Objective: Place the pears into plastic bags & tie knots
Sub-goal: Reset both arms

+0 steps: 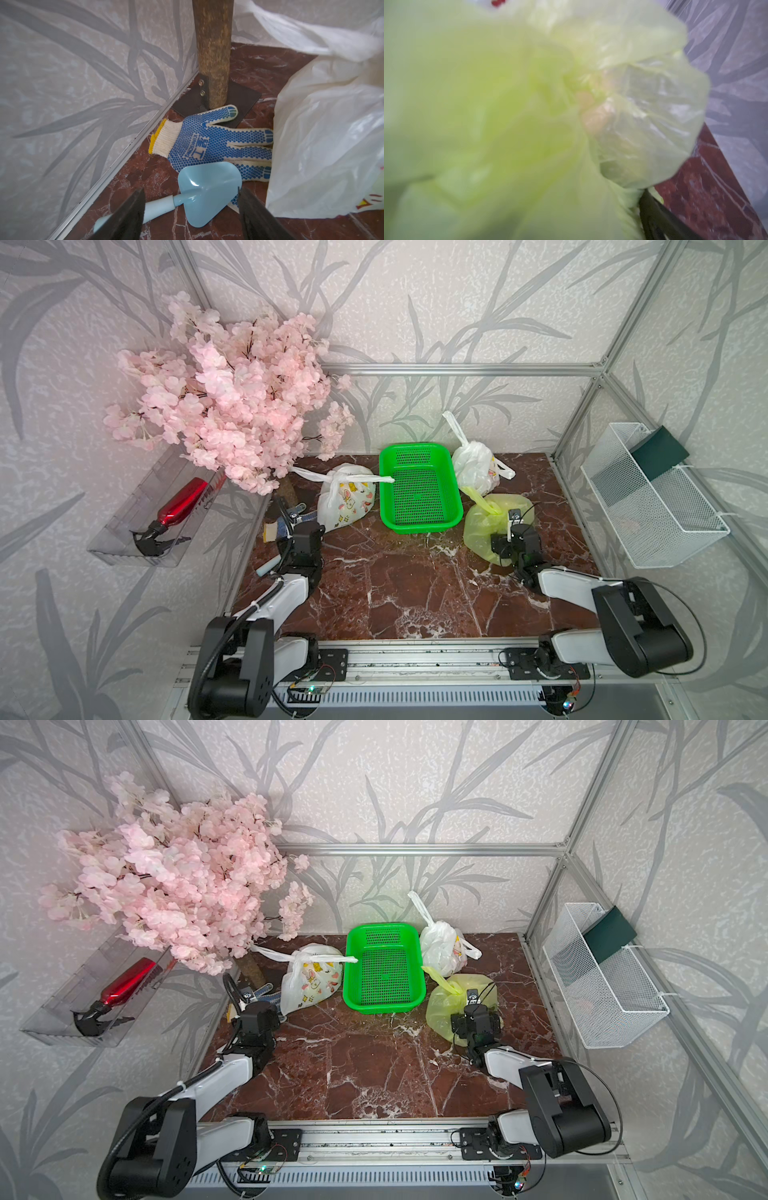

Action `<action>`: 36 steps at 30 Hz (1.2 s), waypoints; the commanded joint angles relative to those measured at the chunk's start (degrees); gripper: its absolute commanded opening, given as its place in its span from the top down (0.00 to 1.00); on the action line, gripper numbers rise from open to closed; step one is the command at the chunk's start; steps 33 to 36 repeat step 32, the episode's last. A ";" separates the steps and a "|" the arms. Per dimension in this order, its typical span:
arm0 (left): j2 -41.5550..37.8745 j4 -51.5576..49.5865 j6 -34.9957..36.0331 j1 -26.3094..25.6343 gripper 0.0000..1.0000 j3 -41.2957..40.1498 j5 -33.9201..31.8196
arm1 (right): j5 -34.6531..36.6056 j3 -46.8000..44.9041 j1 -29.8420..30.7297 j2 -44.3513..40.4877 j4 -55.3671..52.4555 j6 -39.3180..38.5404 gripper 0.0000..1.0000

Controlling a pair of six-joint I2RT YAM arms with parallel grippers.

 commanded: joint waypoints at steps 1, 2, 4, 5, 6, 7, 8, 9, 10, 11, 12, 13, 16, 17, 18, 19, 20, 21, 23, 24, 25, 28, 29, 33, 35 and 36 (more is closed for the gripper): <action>7.33 18.11 2.09 1.26 0.28 -0.55 7.35 | 1.11 0.08 -0.32 4.09 21.17 -5.66 0.01; 10.48 19.33 2.93 1.38 0.28 0.30 9.22 | 0.94 -0.90 -0.49 4.91 24.19 -5.72 0.01; 15.27 23.63 4.79 1.83 0.28 0.87 13.84 | -0.54 -3.02 -1.72 6.71 29.26 -4.84 0.01; 16.73 22.31 4.79 1.93 0.28 2.06 14.77 | -1.88 -3.94 -2.30 7.84 31.67 -4.43 0.01; 17.02 21.48 4.71 2.05 0.28 2.66 15.01 | -3.46 -4.67 -2.75 9.47 34.19 -4.22 0.01; 16.50 20.87 4.25 2.43 0.27 2.36 16.12 | -5.88 -5.24 -3.46 12.34 37.80 -4.63 0.01; 17.07 23.16 4.22 2.93 0.01 1.70 16.59 | -6.02 -5.53 -3.48 13.29 40.71 -5.08 0.01; 17.24 23.94 4.00 2.93 0.01 1.12 16.38 | -5.91 -4.36 -3.75 10.92 34.50 -3.55 0.01; 17.27 24.71 3.80 2.91 0.01 0.59 16.14 | -5.62 -3.07 -3.93 9.79 29.55 -2.88 0.01; 17.89 27.68 3.69 2.79 0.01 -0.55 15.18 | -5.86 -2.53 -4.11 9.54 28.51 -2.64 0.01; 18.27 29.68 3.92 2.79 0.01 -1.32 15.46 | -5.87 -2.66 -4.14 10.47 30.48 -2.81 0.01; 18.49 28.96 4.27 2.79 0.01 -0.83 15.53 | -5.89 -3.28 -4.14 11.83 34.20 -3.44 0.01; 18.73 27.71 5.34 0.62 0.01 0.06 11.53 | -6.05 -3.41 -3.96 11.20 32.82 -3.42 0.01; 18.90 28.52 5.78 -0.10 0.01 -0.05 10.24 | -6.11 -3.02 -3.96 12.12 33.91 -4.03 0.01; 18.66 27.97 5.77 -0.23 0.01 -0.06 10.16 | -5.71 -2.46 -3.71 11.90 32.25 -4.13 0.01; 18.59 27.59 5.69 -0.20 0.01 0.02 10.18 | -6.17 -1.83 -3.70 11.46 30.16 -3.91 0.01; 18.74 28.10 5.82 -0.25 0.01 -0.07 10.09 | -6.34 -1.62 -3.76 11.73 30.70 -4.08 0.01; 18.75 28.03 5.79 -0.20 0.01 -0.07 10.13 | -6.33 -2.04 -3.71 12.03 31.88 -4.37 0.01; 18.61 27.95 5.79 -0.20 0.01 0.01 10.11 | -6.43 -1.73 -3.69 11.87 31.06 -4.30 0.01; 18.61 27.92 5.78 -0.20 0.01 -0.06 10.13 | -6.50 -1.81 -3.70 11.86 31.11 -4.30 0.01; 18.66 27.94 5.79 -0.20 0.01 -0.03 10.13 | -6.45 -1.76 -3.70 11.88 31.14 -4.34 0.01; 18.67 27.95 6.06 -0.29 0.01 -0.02 10.27 | -6.45 -1.80 -3.70 11.88 31.11 -4.30 0.01; 18.74 28.01 6.05 -0.35 0.01 -0.11 10.31 | -6.45 -1.79 -3.70 11.88 31.10 -4.30 0.01; 18.66 27.99 5.97 -0.37 0.01 -0.14 10.31 | -6.45 -1.80 -3.70 11.88 31.10 -4.32 0.01; 18.66 27.99 5.97 -0.37 0.01 -0.14 10.31 | -6.45 -1.80 -3.70 11.88 31.10 -4.32 0.01; 18.66 27.99 5.97 -0.37 0.01 -0.14 10.31 | -6.45 -1.80 -3.70 11.88 31.10 -4.32 0.01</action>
